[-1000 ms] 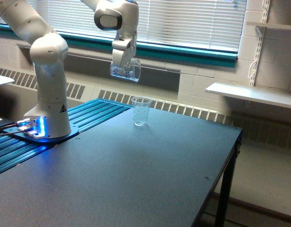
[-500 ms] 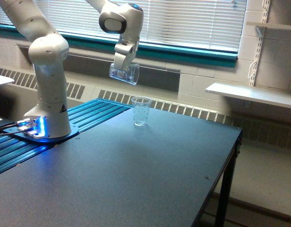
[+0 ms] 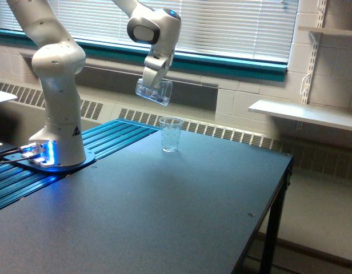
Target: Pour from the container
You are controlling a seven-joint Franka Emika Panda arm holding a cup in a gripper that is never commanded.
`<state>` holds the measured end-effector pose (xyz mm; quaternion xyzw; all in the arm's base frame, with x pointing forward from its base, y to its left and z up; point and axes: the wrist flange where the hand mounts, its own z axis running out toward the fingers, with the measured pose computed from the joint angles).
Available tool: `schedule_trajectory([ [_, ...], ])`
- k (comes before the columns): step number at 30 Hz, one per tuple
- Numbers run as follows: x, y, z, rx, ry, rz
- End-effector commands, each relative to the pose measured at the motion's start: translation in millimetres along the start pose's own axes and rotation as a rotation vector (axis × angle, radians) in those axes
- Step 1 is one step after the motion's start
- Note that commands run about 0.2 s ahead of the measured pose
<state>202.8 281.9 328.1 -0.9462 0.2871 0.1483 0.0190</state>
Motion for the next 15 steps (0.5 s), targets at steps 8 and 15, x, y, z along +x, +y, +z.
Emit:
schedule_trajectory([
  [8, 8.5, -8.9, 3.4, -0.011, -0.031, 0.019],
  [15, 9.9, -9.5, 5.7, -0.014, -0.036, 0.043],
])
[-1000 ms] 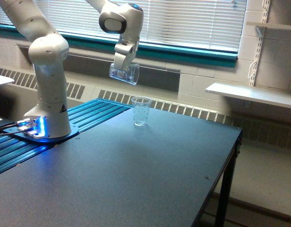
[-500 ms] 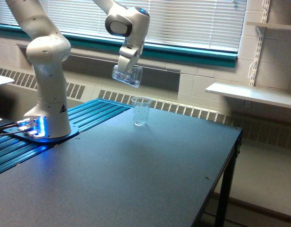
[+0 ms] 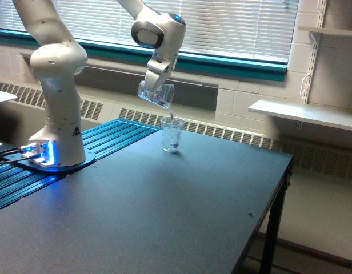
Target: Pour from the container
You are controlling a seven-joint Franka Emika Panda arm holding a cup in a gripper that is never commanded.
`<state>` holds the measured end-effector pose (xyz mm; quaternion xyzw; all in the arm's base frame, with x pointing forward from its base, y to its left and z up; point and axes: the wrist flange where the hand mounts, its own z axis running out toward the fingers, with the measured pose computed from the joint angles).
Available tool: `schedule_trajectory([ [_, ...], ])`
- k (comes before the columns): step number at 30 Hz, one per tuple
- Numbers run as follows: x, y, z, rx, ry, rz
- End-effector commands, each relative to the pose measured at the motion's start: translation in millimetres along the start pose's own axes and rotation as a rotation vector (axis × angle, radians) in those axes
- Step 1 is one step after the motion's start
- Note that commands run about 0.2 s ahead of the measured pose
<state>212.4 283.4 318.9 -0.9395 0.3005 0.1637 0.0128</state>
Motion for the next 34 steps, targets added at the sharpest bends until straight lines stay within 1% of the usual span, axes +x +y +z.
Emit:
schedule_trajectory([
  [1, 0, -3, -0.6, 0.002, -0.012, 0.012],
  [5, -1, -3, 0.0, 0.003, -0.030, 0.020],
  [14, -2, -4, -3.2, 0.008, -0.047, 0.027],
  [26, -4, -4, -6.5, 0.011, -0.038, 0.025],
  [29, -4, -4, -7.7, 0.016, -0.032, 0.026],
  [31, -3, -4, -9.6, 0.028, -0.035, 0.020],
  [34, -4, -3, -10.2, 0.029, -0.036, 0.021],
])
